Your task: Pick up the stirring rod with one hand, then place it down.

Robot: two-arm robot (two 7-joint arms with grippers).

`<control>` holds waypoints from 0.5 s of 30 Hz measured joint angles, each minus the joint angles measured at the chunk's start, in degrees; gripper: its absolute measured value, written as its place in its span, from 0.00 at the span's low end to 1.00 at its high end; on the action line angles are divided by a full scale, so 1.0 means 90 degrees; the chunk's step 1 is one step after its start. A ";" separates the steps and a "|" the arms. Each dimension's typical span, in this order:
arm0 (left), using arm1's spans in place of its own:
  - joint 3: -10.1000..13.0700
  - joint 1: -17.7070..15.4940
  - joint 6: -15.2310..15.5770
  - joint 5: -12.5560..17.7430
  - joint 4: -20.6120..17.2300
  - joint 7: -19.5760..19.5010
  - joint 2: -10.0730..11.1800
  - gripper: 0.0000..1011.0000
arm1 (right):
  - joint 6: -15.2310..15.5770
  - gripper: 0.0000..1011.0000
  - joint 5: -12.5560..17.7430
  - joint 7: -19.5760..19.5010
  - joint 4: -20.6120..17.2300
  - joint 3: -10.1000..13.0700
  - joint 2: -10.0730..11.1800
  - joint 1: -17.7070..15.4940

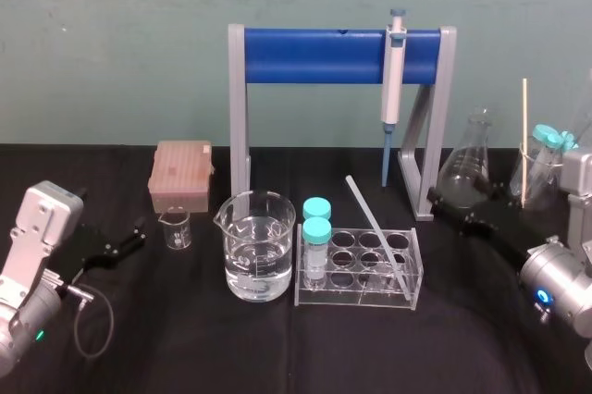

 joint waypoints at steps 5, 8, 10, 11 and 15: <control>0.0000 0.0000 0.0000 0.0000 0.0000 0.0000 0.0000 0.99 | 0.0194 0.99 -0.0078 0.0085 0.0001 -0.0083 0.0021 0.0001; 0.0000 0.0000 0.0000 0.0000 0.0000 0.0000 0.0000 0.99 | 0.0212 0.99 -0.0083 0.0105 0.0003 -0.0091 0.0022 0.0005; -0.0001 0.0000 0.0000 0.0000 0.0000 0.0000 0.0000 0.99 | 0.0210 0.99 -0.0082 0.0105 0.0003 -0.0090 0.0022 0.0005; -0.0001 0.0000 0.0000 0.0000 0.0000 0.0000 0.0000 0.99 | 0.0205 0.99 -0.0081 0.0105 0.0005 -0.0089 0.0022 0.0006; 0.0000 0.0000 0.0000 0.0000 0.0000 0.0000 0.0000 0.99 | 0.0191 0.99 -0.0078 0.0105 0.0006 -0.0088 0.0021 0.0007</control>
